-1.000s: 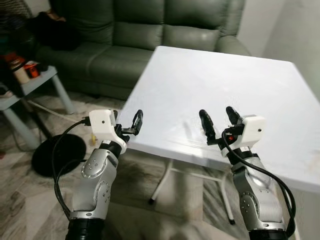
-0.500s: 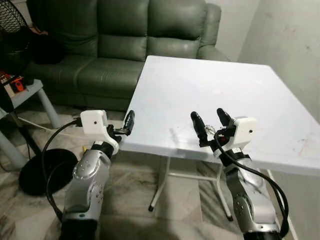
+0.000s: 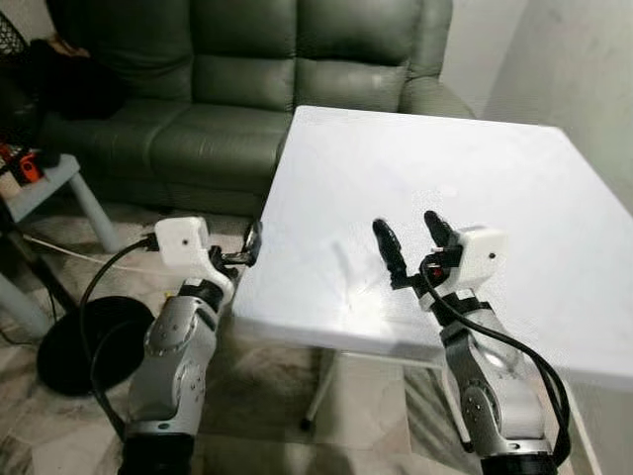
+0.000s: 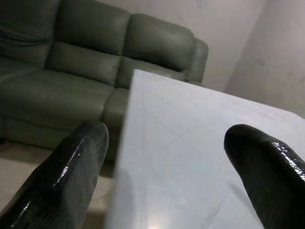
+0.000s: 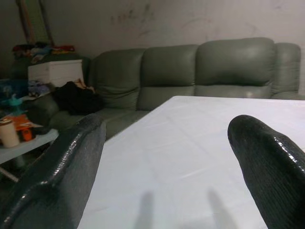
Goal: Hang keys on a hook
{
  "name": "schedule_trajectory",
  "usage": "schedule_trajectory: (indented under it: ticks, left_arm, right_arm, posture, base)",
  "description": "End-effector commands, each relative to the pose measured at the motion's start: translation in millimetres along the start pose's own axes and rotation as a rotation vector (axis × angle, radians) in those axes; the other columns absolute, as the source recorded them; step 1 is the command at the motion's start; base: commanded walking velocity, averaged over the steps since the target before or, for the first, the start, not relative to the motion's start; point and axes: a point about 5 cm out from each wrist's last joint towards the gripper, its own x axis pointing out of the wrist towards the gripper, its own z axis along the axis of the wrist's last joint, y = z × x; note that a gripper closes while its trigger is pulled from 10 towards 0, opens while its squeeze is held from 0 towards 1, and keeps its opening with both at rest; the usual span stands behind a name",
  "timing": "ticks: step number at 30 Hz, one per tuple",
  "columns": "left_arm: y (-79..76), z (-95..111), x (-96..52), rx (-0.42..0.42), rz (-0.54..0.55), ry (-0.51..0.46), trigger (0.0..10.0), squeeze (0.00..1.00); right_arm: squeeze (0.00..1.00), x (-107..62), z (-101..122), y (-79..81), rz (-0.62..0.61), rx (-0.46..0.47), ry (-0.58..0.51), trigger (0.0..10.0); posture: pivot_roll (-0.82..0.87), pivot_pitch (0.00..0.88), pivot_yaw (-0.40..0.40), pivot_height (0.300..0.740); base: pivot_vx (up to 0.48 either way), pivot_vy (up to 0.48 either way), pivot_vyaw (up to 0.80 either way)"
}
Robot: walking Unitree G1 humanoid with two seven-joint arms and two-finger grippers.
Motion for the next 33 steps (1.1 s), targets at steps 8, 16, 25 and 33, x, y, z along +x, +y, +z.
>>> schedule_trajectory:
  ticks: [8,16,25,33]
  left_arm:
    - [-18.6,-2,0.3,0.032,-0.065,0.002,10.0,0.00]
    - [-22.5,-6,-1.9,0.040,-0.101,0.011,10.0,0.00]
    - [-24.5,-7,-3.6,0.062,-0.126,0.014,10.0,0.00]
    - [-40.1,-19,-11.7,0.110,-0.257,0.060,10.0,0.00]
  right_arm:
    - [0.00,-3.1,3,-12.8,-0.008,-0.024,0.022,10.0]
    - [1.00,-5.7,2,-15.6,0.013,-0.029,0.039,10.0]
    - [1.00,-8.1,1,-19.4,0.028,-0.057,0.057,10.0]
    - [0.00,-1.4,-1,-21.5,0.076,-0.086,0.160,10.0]
  posture:
    - [0.00,0.000,-0.029,0.715]
    - [0.00,0.000,-0.030,0.715]
    - [0.01,0.000,-0.032,0.715]
    - [0.00,0.000,-0.034,0.715]
  base:
    - [0.000,0.000,0.00]
    - [0.000,0.000,0.00]
    - [0.000,0.000,0.00]
    - [0.000,0.000,0.00]
